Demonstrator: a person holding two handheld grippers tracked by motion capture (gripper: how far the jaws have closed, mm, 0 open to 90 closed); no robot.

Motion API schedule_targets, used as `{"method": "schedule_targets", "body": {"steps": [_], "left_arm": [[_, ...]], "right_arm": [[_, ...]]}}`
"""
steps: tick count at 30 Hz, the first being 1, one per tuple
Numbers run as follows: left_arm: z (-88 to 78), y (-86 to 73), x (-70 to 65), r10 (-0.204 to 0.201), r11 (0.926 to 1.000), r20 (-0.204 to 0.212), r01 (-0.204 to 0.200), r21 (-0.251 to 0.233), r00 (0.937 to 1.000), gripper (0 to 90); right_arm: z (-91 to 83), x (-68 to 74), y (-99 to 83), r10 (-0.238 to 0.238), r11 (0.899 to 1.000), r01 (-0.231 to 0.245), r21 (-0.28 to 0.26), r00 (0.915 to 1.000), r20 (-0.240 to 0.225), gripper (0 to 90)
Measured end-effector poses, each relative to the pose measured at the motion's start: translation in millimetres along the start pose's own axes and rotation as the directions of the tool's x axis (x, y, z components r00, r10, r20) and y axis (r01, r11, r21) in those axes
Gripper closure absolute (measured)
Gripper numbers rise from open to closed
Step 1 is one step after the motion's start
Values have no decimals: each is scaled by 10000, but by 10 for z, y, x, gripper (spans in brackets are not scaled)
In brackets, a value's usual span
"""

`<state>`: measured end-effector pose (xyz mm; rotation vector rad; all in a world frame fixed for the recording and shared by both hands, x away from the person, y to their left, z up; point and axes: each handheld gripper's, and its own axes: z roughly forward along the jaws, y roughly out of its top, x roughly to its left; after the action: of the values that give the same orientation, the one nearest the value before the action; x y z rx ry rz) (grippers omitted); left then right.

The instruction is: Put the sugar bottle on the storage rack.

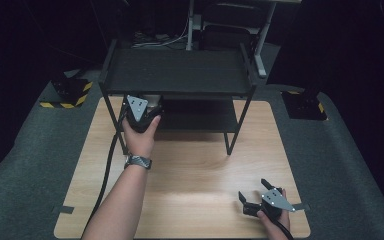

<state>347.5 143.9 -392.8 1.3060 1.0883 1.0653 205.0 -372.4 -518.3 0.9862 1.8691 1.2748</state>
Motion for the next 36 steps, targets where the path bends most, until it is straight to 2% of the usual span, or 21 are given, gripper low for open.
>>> {"method": "schedule_targets", "body": {"steps": [11, 12, 14, 15, 17, 19, 20, 25, 28, 36], "left_arm": [[-3, 9, 17, -139, 9999, 53, 139, 5, 9999, 274], [-7, 13, 19, -151, 9999, 52, 151, -13, 9999, 254], [-20, 33, 12, -161, 9999, -30, 162, 43, 9999, 140], [-26, 36, 12, -292, 9996, -3, 292, 45, 9996, 140], [-33, 38, 5, -349, 9994, 11, 349, 42, 9994, 26], [-38, 30, 13, -249, 9997, 112, 248, 79, 9996, 8], [-39, 29, 22, -289, 9995, 209, 286, 114, 9994, 4], [-45, 32, -6, -386, 9990, 84, 384, 220, 9992, 4], [-78, 15, 3, -421, 9989, 182, 417, 209, 9989, 4], [-194, -12, 21, -317, 9994, 299, 313, 146, 9990, 4]], "right_arm": [[-2, 0, -2, -18, 10000, 18, -11, 10000, -1, 1], [-2, 1, -2, -11, 10000, 11, -14, 10000, 2, 1], [-1, 2, -1, -13, 10000, 13, -8, 10000, 4, 0], [-1, 2, -1, -30, 10000, 30, -8, 10000, 5, 0], [0, 4, 0, -57, 10000, 57, 2, 10000, 9, 0], [0, 6, 1, -73, 10000, 73, 9, 10000, 8, 1], [0, 7, 1, -70, 10000, 70, 9, 10000, 11, 1], [0, 8, 2, -73, 10000, 73, 11, 10000, 19, 1], [0, 8, 1, -59, 10000, 59, 9, 10000, 26, 0], [1, 9, 3, -68, 10000, 68, 21, 10000, 22, 0]]}}
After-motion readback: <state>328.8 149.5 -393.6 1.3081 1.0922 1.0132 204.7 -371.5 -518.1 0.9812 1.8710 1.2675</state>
